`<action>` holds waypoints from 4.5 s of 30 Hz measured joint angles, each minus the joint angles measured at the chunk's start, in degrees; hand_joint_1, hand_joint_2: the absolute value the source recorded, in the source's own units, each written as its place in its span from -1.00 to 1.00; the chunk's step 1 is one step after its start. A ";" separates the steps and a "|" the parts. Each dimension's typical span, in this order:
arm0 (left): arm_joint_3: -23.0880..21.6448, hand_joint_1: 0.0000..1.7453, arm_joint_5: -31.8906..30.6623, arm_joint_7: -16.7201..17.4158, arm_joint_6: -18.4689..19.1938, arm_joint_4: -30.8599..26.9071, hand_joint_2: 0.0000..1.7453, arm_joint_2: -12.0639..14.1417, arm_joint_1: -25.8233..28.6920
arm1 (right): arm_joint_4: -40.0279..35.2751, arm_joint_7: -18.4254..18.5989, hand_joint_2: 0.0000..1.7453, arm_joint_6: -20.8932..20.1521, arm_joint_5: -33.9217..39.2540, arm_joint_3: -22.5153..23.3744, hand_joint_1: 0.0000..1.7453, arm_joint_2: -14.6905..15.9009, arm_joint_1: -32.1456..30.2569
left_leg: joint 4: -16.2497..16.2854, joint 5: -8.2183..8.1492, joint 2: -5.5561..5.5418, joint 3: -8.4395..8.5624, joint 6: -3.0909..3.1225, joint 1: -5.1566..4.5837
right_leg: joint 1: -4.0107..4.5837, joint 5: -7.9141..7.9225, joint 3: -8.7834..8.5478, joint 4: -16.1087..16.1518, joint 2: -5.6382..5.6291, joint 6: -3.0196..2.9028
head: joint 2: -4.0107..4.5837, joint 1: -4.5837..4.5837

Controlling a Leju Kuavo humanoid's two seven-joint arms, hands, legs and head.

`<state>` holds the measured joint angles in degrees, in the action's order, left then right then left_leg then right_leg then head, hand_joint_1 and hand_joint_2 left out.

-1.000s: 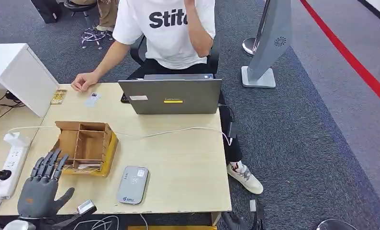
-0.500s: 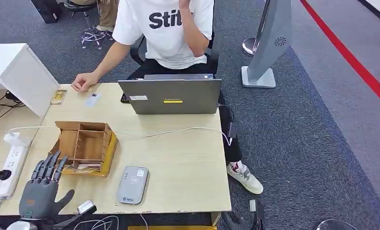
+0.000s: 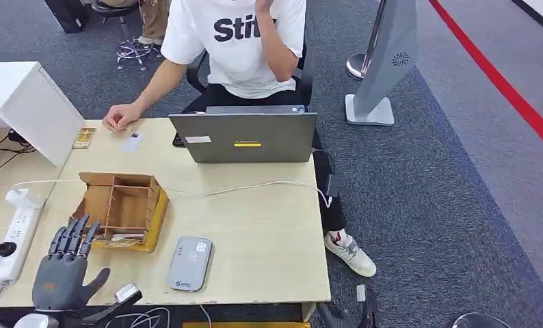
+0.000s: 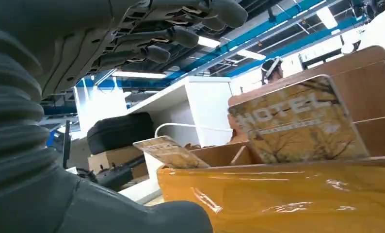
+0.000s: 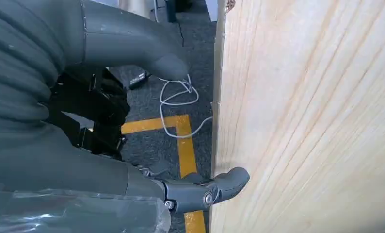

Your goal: Pass the card to the sensor for recognition and then transmit it.

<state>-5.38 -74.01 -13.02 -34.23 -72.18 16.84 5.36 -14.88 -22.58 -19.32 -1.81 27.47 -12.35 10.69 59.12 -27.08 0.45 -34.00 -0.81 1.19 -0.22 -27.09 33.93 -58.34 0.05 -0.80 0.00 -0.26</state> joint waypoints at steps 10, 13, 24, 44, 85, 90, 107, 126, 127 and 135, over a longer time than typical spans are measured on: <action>-1.29 -1.00 0.55 -1.55 0.30 2.94 1.00 -1.56 -3.85 | 0.00 0.89 1.00 -0.04 -0.70 -0.35 -1.00 -0.46 0.21 | 0.01 0.01 -0.05 0.01 -0.01 0.00 | 0.00 0.01 0.01 -0.01 0.02 -0.01 | 0.00 0.02; -1.62 -1.00 0.61 -2.54 0.57 5.03 1.00 -2.00 -6.56 | 0.00 1.01 1.00 -0.02 -0.85 -0.55 -1.00 -0.66 0.38 | 0.01 0.05 -0.04 0.01 -0.06 0.00 | 0.00 0.03 0.01 -0.02 0.01 -0.03 | 0.00 0.02; -2.80 -0.12 -0.18 -2.14 0.09 8.55 1.00 -3.31 -9.45 | 0.00 1.01 1.00 0.00 -0.85 -0.83 -1.00 -0.81 0.44 | 0.01 0.04 0.00 0.01 -0.06 0.00 | 0.00 0.03 0.03 -0.01 -0.05 -0.04 | 0.00 0.02; -2.82 1.00 1.35 -2.32 0.26 9.12 1.00 -3.27 -9.46 | 0.00 0.96 1.00 -0.02 -0.79 -1.05 -1.00 -0.81 0.42 | 0.00 0.04 0.00 0.01 -0.06 0.01 | 0.01 0.03 0.04 -0.02 -0.05 -0.04 | 0.00 0.02; -4.11 1.00 5.20 -0.42 4.22 -5.61 1.00 -2.92 -18.61 | 0.00 1.97 1.00 0.90 -0.81 -1.49 -1.00 -0.81 0.92 | 0.00 0.08 0.02 0.02 -0.09 0.01 | 0.01 0.08 0.06 -0.03 -0.09 -0.07 | 0.00 0.02; -4.11 -1.00 5.75 -0.40 3.78 -5.07 1.00 -2.48 -18.79 | 0.00 1.92 1.00 0.87 -0.74 -1.51 -1.00 -0.81 0.92 | 0.00 0.08 0.04 0.02 -0.09 0.01 | 0.01 0.08 0.06 -0.04 -0.10 -0.06 | 0.00 0.02; -4.09 -1.00 1.66 -0.70 -1.95 -15.01 1.00 1.32 2.04 | 0.00 -0.33 1.00 0.00 1.29 -1.49 -1.00 -0.79 0.04 | -0.02 -0.08 0.09 -0.02 -0.11 0.01 | 0.01 -0.09 0.08 -0.02 -0.11 -0.03 | 0.00 0.02; 5.42 -1.00 11.93 -5.67 0.98 -14.94 1.00 3.86 11.52 | 0.00 -1.11 1.00 -1.07 2.05 -1.36 -1.00 -0.79 -0.43 | -0.04 -0.08 0.04 -0.01 -0.12 0.01 | 0.01 -0.08 0.05 -0.03 -0.09 -0.04 | 0.00 0.00; 6.41 -1.00 12.30 -6.63 1.33 -13.83 1.00 3.79 11.05 | 0.00 -1.03 1.00 -1.07 2.01 -1.36 -1.00 -0.79 -0.42 | -0.04 -0.08 0.04 -0.01 -0.13 0.01 | 0.01 -0.08 0.05 -0.03 -0.08 -0.04 | 0.00 0.02; 11.26 -1.00 13.05 -9.14 2.03 -7.75 1.00 3.33 8.44 | 0.00 -0.98 1.00 -1.09 1.79 -1.36 -1.00 -0.79 -0.41 | -0.04 -0.07 0.03 0.01 -0.14 0.01 | 0.01 -0.08 0.05 -0.06 -0.07 -0.04 | 0.00 0.02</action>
<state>5.88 -60.96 -22.16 -32.19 -79.93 20.17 13.80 -14.88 -23.56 -20.41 -0.02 26.12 -13.14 10.27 59.08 -27.15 0.49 -33.98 -0.95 1.21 -0.21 -27.16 33.98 -58.40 -0.02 -0.85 0.00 -0.24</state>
